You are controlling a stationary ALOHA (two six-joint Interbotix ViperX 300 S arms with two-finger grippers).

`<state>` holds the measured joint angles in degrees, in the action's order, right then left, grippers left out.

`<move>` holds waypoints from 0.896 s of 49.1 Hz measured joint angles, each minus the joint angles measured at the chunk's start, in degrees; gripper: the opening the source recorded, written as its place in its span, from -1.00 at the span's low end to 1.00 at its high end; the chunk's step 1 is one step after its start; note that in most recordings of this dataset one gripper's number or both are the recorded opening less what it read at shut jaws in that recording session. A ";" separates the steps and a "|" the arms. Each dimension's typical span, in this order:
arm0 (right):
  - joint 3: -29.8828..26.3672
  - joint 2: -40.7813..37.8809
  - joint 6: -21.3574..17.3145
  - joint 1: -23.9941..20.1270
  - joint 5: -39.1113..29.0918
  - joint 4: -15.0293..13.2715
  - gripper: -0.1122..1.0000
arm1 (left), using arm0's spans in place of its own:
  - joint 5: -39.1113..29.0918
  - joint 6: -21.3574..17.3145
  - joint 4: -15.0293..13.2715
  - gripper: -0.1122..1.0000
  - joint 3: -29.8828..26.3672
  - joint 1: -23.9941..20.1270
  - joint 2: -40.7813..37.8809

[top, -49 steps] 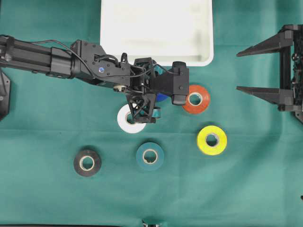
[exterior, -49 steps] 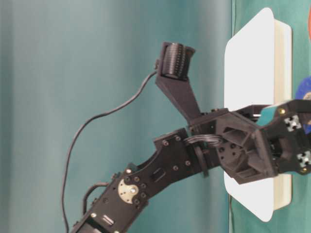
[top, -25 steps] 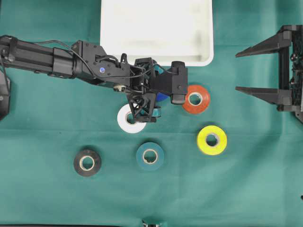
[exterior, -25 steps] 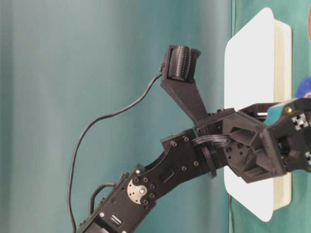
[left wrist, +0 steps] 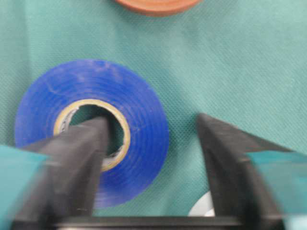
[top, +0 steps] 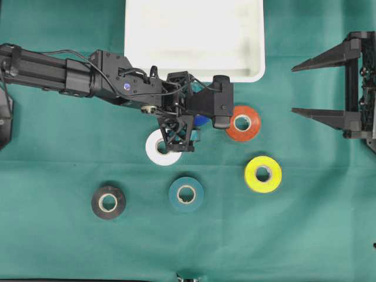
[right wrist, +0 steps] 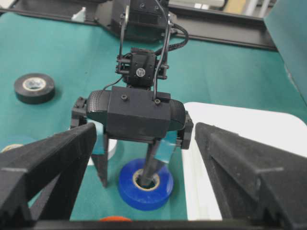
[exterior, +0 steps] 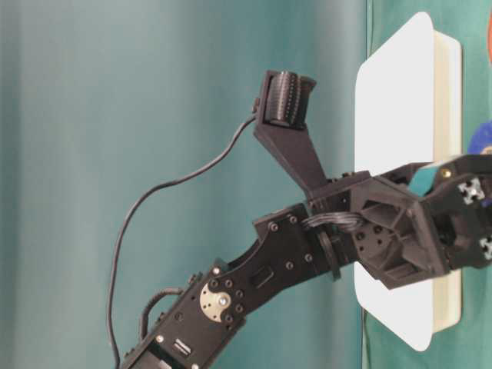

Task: Pick up the tape from a random location and place it into the white case.
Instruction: 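Lower the left gripper and pinch the blue tape roll through its hole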

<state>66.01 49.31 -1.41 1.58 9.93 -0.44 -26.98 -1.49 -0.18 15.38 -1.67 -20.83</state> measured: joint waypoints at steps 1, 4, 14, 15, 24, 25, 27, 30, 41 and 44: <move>0.00 -0.09 0.00 0.00 0.00 0.00 0.85 | -0.09 0.00 0.00 -0.06 -0.09 0.00 -0.09; 0.00 -0.18 0.00 0.00 0.00 0.00 0.85 | -0.09 0.00 0.00 -0.31 -0.09 -0.09 -0.09; 0.00 -0.53 0.00 0.00 0.00 0.00 0.85 | -1.05 0.00 0.00 -0.36 -0.18 -0.09 -0.09; 0.00 -0.62 0.00 0.00 0.00 0.00 0.85 | -1.14 0.00 0.00 -0.36 -0.18 0.00 0.00; 0.00 -0.70 0.00 0.00 -0.09 0.00 0.85 | -1.41 0.00 0.00 -0.36 -0.26 0.00 0.00; 0.00 -0.70 0.00 0.00 -0.09 0.00 0.85 | -1.49 0.00 0.00 -0.36 -0.35 0.00 -0.09; 0.00 -0.70 0.00 0.00 -0.09 0.00 0.85 | -1.49 0.00 0.00 -0.36 -0.35 0.00 -0.09; 0.00 -0.70 0.00 0.00 -0.09 0.00 0.85 | -1.49 0.00 0.00 -0.36 -0.35 0.00 0.00; 0.00 -0.79 0.00 0.00 -0.26 0.00 0.85 | -1.49 0.00 0.00 -0.36 -0.35 0.00 -0.09; 0.00 -0.79 0.00 0.00 -0.26 0.00 0.85 | -1.49 0.00 0.00 -0.36 -0.35 0.00 -0.09</move>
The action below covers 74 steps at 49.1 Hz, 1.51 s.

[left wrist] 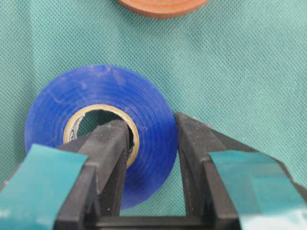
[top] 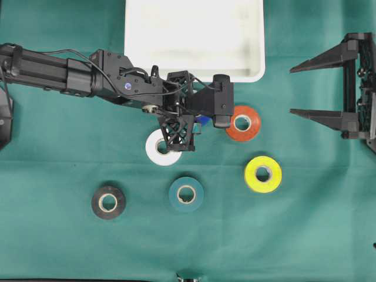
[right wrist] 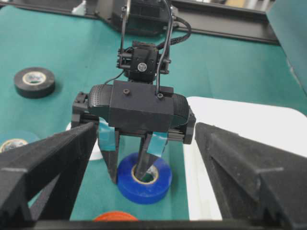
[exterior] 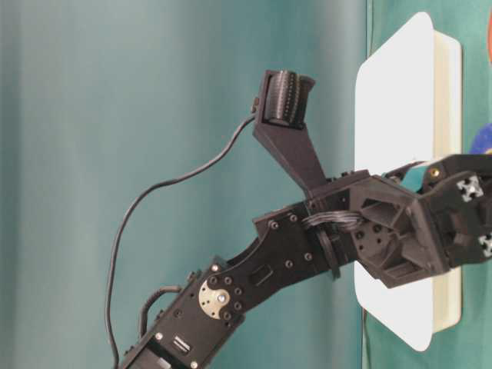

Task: Pick up the tape from a random location and place it into the white case.
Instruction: 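Lower the left gripper and pinch the blue tape roll through its hole, then lift the blue tape roll with the left gripper toward the white tray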

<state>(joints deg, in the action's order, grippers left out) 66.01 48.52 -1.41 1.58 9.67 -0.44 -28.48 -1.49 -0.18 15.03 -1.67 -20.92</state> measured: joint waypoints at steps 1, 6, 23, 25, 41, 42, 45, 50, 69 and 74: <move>0.00 0.09 0.00 0.00 0.00 0.00 0.85 | 0.00 0.00 0.00 -0.36 0.00 0.00 0.00; 0.00 0.09 0.00 0.00 0.00 0.00 0.85 | -0.09 0.00 0.00 -0.36 0.00 0.00 0.00; 0.00 0.00 0.00 0.00 -0.09 0.00 0.85 | -2.90 0.35 0.00 -0.36 0.00 -0.09 2.37; 0.00 0.00 0.00 0.00 -0.09 0.00 0.85 | -3.34 0.26 0.00 -0.36 0.00 -0.09 3.16; 0.00 0.00 -0.09 0.00 -0.09 0.00 0.85 | -8.70 0.18 0.00 -0.36 -0.09 -0.09 10.81; 0.00 0.00 -0.09 0.00 -0.09 0.00 0.85 | -9.23 0.26 0.00 -0.36 -0.26 -0.09 11.34; 0.00 0.09 -0.18 0.00 -0.18 0.00 0.85 | -10.72 0.18 0.00 -0.36 -0.70 -0.09 12.92; 0.00 0.09 -0.18 0.00 -0.18 0.00 0.85 | -13.10 0.18 0.00 -0.36 -1.85 -0.09 15.29; 0.00 0.09 -0.35 0.00 -0.53 0.00 0.85 | -22.24 0.18 0.18 -0.36 -7.21 -0.09 19.69; 0.00 0.09 -0.35 0.00 -0.53 0.00 0.85 | -23.73 0.18 0.09 -0.36 -8.26 -0.09 21.80</move>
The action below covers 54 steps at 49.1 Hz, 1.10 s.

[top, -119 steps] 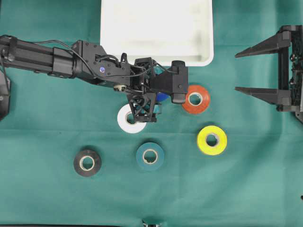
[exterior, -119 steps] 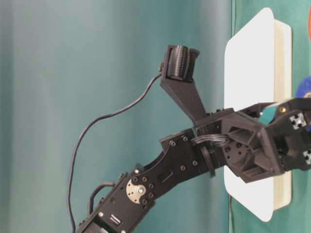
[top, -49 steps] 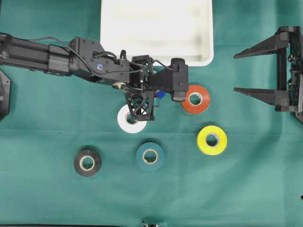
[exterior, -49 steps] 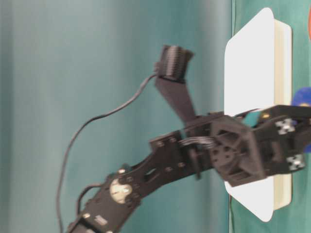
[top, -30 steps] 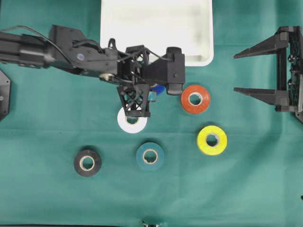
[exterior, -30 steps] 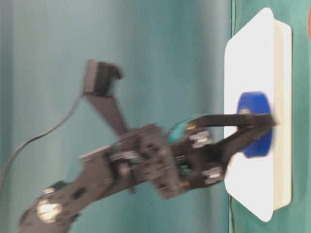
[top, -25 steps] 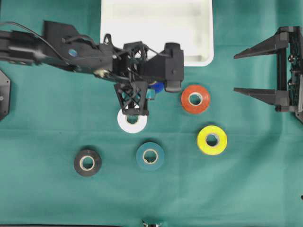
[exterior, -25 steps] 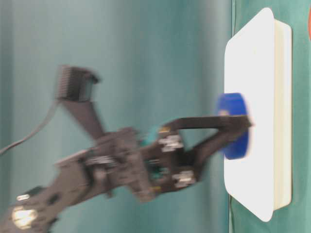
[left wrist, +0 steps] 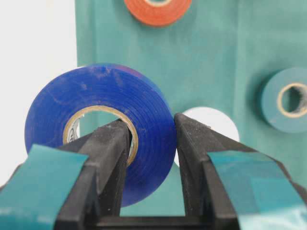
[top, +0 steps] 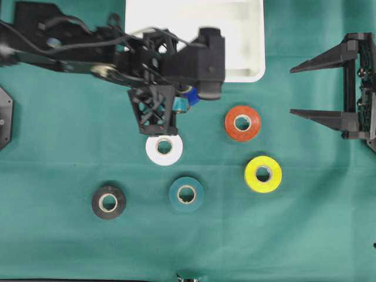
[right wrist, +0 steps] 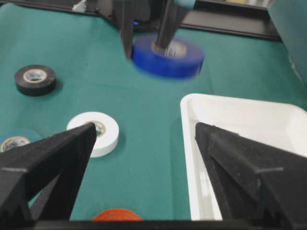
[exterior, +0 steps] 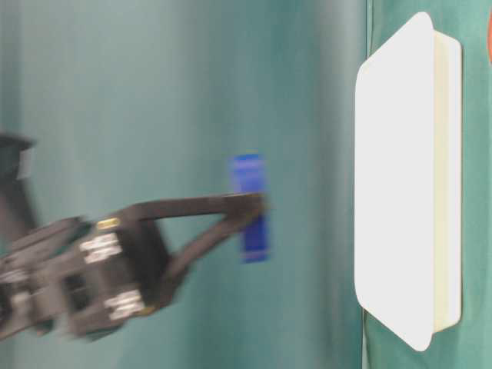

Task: Pick up the tape from a random location and place it into the white case.
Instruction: 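Lift the blue tape roll with the left gripper toward the white tray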

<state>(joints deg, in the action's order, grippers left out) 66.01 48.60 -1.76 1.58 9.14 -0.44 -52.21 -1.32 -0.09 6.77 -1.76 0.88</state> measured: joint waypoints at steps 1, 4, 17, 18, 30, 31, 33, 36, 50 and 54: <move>0.00 0.00 0.09 0.00 -0.09 0.00 0.85 | -0.35 0.00 0.09 -0.36 -0.18 0.00 0.44; 0.00 0.00 0.00 0.00 -0.09 0.00 0.85 | -1.23 0.00 0.09 -0.36 -0.79 0.00 1.58; 0.00 0.00 0.00 0.00 -0.09 0.00 0.85 | -3.87 0.00 0.18 -0.36 -2.90 0.00 3.69; 0.00 0.00 0.00 0.00 0.00 0.00 0.85 | -3.96 0.09 0.18 -0.36 -2.99 0.00 3.78; 0.00 -0.09 0.00 0.00 -0.53 0.00 0.85 | -4.13 0.00 0.26 -0.36 -2.99 0.00 3.78; 0.00 -0.09 0.00 0.00 -0.53 0.00 0.85 | -4.13 0.00 0.26 -0.36 -2.99 0.00 3.78; 0.00 0.00 0.00 0.00 -0.53 0.00 0.85 | -4.13 0.00 0.26 -0.36 -2.99 0.00 3.78; 0.00 -0.09 0.00 0.00 -0.53 0.00 0.85 | -4.13 0.00 0.26 -0.36 -2.99 0.00 3.78; 0.00 -0.09 0.00 0.00 -0.53 0.00 0.85 | -4.22 -0.09 0.26 -0.36 -2.99 0.00 3.78; 0.00 0.00 0.00 0.00 -0.62 0.00 0.85 | -4.13 -0.09 0.26 -0.36 -2.99 -0.09 3.78</move>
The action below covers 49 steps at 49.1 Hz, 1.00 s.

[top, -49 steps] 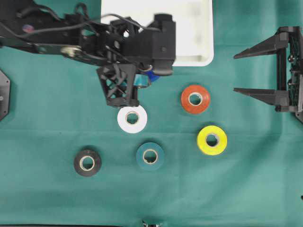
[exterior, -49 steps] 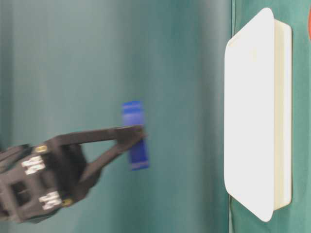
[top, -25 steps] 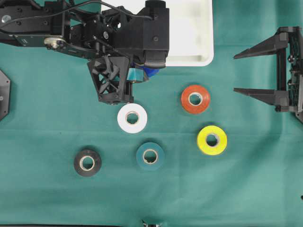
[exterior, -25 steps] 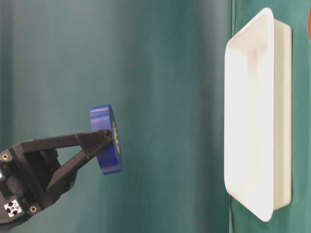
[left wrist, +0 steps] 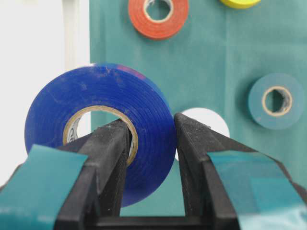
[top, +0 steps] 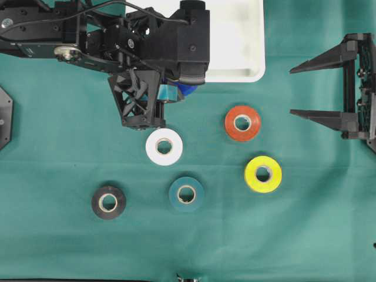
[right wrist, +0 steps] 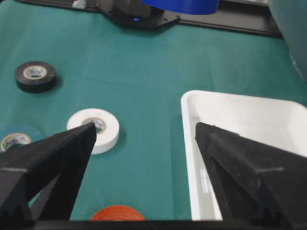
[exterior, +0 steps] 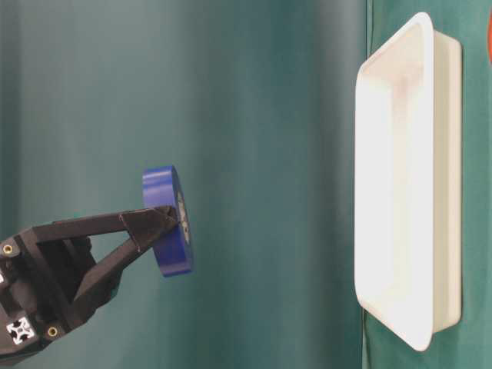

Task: Pick up the tape from a random location and place it into the white case.
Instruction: 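Lift the blue tape roll with the left gripper toward the white tray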

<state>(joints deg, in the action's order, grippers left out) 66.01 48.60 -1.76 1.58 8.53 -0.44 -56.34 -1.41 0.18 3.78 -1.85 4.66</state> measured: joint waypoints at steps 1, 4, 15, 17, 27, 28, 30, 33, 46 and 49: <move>0.00 -0.09 0.00 0.00 0.09 0.00 0.85 | -0.09 0.00 0.00 -0.36 0.00 0.09 0.00; 0.00 -0.09 0.00 0.00 0.09 0.00 0.85 | 0.00 -0.09 0.00 -0.36 0.00 0.09 0.00; 0.00 0.00 0.00 0.00 0.00 0.00 0.85 | -0.09 -0.18 0.09 -0.36 0.00 -0.53 0.00; 0.00 -0.09 0.00 0.00 0.09 0.00 0.85 | -0.09 -0.18 0.09 -0.36 -0.09 -0.97 0.00; 0.00 -0.09 0.00 0.00 0.00 0.00 0.85 | 0.00 -0.62 0.26 -0.36 -0.09 -4.39 0.00; 0.00 -0.09 0.00 0.00 0.00 0.09 0.85 | 0.00 -0.62 0.26 -0.36 0.00 -4.83 0.00; 0.00 0.00 0.00 0.00 0.00 0.00 0.85 | 0.00 -0.79 0.26 -0.36 0.00 -5.80 0.00; 0.00 0.00 0.00 0.00 0.09 0.00 0.85 | 0.00 -1.32 0.26 -0.36 0.00 -7.73 -0.09; 0.00 0.00 0.00 0.00 -0.09 0.00 0.85 | 0.00 -3.34 0.44 -0.36 0.00 -15.29 -0.88; 0.00 0.00 0.00 0.00 -0.09 0.00 0.85 | 0.00 -3.78 0.44 -0.36 0.00 -16.52 -1.14</move>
<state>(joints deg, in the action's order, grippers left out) 66.01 48.60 -1.76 1.58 8.44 -0.44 -56.34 -5.19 0.62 3.78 -18.37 3.52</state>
